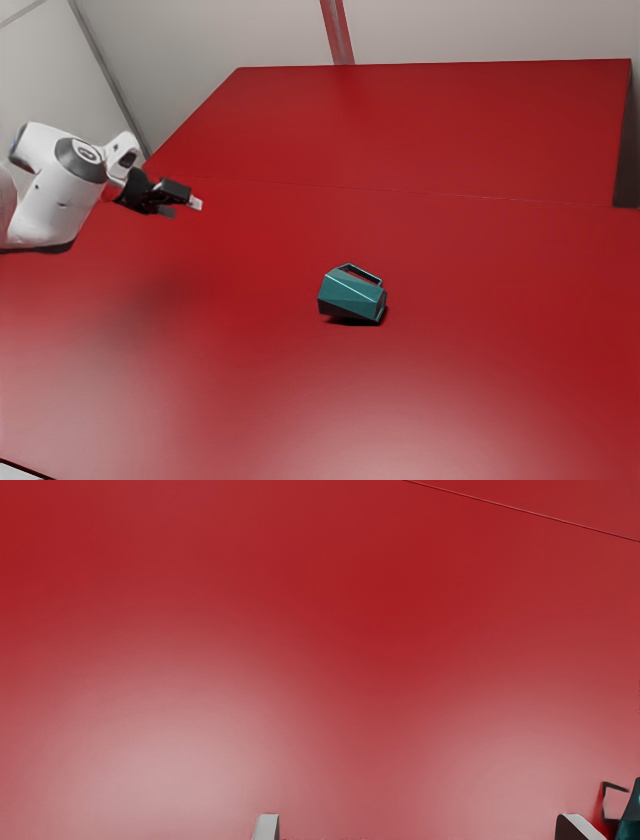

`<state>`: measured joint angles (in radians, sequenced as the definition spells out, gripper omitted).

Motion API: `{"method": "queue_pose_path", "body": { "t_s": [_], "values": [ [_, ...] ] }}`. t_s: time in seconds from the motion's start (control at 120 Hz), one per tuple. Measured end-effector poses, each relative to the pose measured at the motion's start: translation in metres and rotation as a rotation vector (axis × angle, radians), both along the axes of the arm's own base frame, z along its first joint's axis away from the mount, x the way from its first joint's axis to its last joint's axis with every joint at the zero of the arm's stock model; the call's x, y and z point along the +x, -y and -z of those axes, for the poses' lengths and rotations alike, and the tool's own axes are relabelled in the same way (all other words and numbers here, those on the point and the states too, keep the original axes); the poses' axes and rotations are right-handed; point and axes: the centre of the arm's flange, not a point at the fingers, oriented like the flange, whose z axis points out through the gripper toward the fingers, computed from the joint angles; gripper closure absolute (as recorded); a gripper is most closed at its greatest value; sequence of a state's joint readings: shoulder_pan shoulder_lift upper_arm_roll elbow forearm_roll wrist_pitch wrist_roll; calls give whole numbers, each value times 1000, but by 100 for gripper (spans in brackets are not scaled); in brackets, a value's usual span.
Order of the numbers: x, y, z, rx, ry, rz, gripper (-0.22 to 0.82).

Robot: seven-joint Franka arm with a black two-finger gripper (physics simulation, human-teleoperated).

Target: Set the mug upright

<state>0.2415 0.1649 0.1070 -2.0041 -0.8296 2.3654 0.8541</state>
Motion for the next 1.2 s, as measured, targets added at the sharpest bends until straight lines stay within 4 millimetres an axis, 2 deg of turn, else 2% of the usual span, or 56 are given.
{"method": "queue_pose_path", "body": {
  "t_s": [0.058, 0.133, 0.225, 0.35, 0.533, 0.608, 0.808, 1.2],
  "values": [
    [-6, 9, 19, -5, 4, 26, 0],
    [-12, 17, 30, -7, 36, 52, 0],
    [-30, 27, 45, -50, 84, 55, 0],
    [-41, 49, 45, -48, 165, 104, 0],
    [-38, 91, 53, -47, 249, 172, 0],
    [-47, 106, 67, -65, 257, 170, 0],
    [-73, 136, 79, -85, 294, 169, 0],
    [-76, 210, 106, -70, 309, 254, 2]
  ]
}}
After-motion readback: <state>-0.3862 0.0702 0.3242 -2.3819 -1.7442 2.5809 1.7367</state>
